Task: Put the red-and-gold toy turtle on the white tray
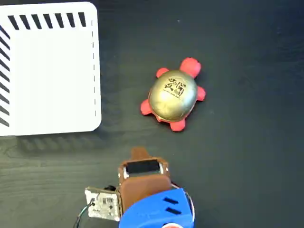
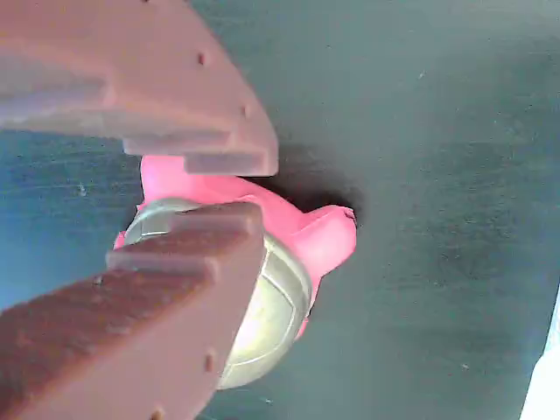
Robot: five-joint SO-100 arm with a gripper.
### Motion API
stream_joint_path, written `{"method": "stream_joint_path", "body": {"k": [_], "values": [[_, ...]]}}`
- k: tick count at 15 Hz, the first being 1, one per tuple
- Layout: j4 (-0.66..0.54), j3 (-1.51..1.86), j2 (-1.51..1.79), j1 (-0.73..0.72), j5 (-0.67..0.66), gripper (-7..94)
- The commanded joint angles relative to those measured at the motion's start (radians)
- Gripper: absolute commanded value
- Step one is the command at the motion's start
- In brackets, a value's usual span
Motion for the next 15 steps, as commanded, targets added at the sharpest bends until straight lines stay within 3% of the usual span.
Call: {"method": "stream_joint_path", "body": {"k": [1,15], "values": [[0.014,-0.023,0.0,-0.008,-0.014,0],[0.015,-0.023,0.0,-0.032,-0.032,1]]}}
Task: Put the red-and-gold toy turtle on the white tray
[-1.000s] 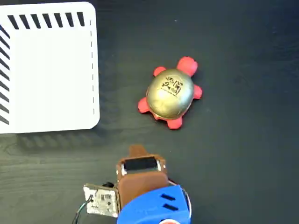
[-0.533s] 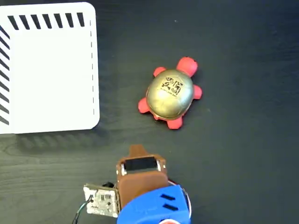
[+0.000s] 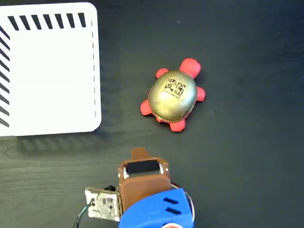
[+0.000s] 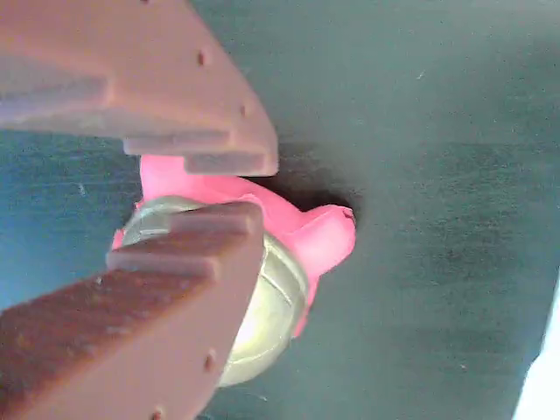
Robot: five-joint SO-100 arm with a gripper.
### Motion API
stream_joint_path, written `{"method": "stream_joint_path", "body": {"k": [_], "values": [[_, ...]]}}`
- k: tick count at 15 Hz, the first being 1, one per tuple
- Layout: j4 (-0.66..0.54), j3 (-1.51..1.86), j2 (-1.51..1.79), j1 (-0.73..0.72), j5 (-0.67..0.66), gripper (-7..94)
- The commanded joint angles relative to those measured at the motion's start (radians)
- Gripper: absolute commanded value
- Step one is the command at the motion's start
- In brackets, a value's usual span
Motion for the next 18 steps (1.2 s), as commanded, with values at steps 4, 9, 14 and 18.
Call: {"method": "stream_joint_path", "body": {"k": [4,9,14,18], "values": [[-0.137,-0.109,-0.304,-0.041,-0.084,1],[0.074,-0.808,-0.945,0.074,-0.494,1],[0.152,-1.236,-1.316,0.192,-0.91,0],[0.291,-1.457,-1.539,0.209,-0.94,0]]}}
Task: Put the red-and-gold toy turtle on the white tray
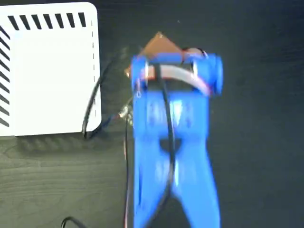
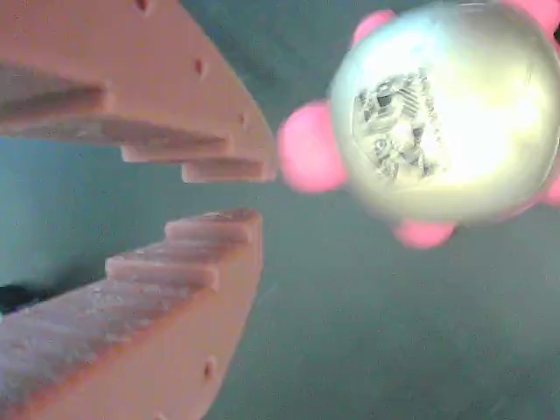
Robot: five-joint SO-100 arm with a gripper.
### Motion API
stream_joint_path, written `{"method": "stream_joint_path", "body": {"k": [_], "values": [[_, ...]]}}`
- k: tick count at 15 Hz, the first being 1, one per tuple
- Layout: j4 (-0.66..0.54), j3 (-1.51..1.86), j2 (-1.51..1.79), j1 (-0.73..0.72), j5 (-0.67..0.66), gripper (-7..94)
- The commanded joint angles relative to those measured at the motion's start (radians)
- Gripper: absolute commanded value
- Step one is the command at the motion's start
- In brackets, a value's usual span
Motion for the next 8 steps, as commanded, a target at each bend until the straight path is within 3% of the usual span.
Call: {"method": "stream_joint_path", "body": {"k": [1,3,8], "values": [[0.086,-0.173,-0.067,0.015,-0.012,0],[0.167,-0.273,-0.169,0.035,-0.084,0],[0.202,-0.337,-0.313,0.086,-0.307,0]]}}
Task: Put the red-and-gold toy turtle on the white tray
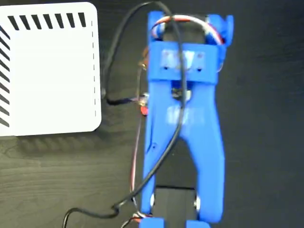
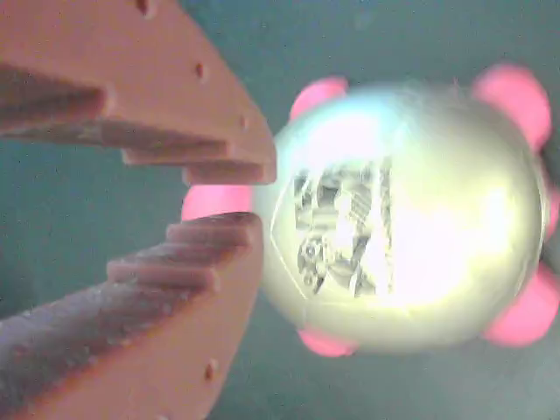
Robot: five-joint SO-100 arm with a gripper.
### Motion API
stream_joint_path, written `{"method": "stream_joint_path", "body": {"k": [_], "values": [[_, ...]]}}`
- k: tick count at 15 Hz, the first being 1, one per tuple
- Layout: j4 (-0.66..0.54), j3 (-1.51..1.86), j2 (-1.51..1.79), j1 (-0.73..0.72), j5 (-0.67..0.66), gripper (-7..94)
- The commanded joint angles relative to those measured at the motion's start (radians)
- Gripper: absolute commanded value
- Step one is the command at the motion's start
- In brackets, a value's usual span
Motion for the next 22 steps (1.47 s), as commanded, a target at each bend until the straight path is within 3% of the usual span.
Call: {"method": "stream_joint_path", "body": {"k": [1,6,9,12,22], "values": [[0.009,-0.038,0.018,0.017,-0.051,0],[0.002,-0.046,0.009,0.005,0.046,3],[-0.009,-0.026,0.018,0.012,0.052,28],[-0.012,-0.006,0.023,0.035,0.025,46],[-0.12,0.19,0.041,0.087,-0.052,68]]}}
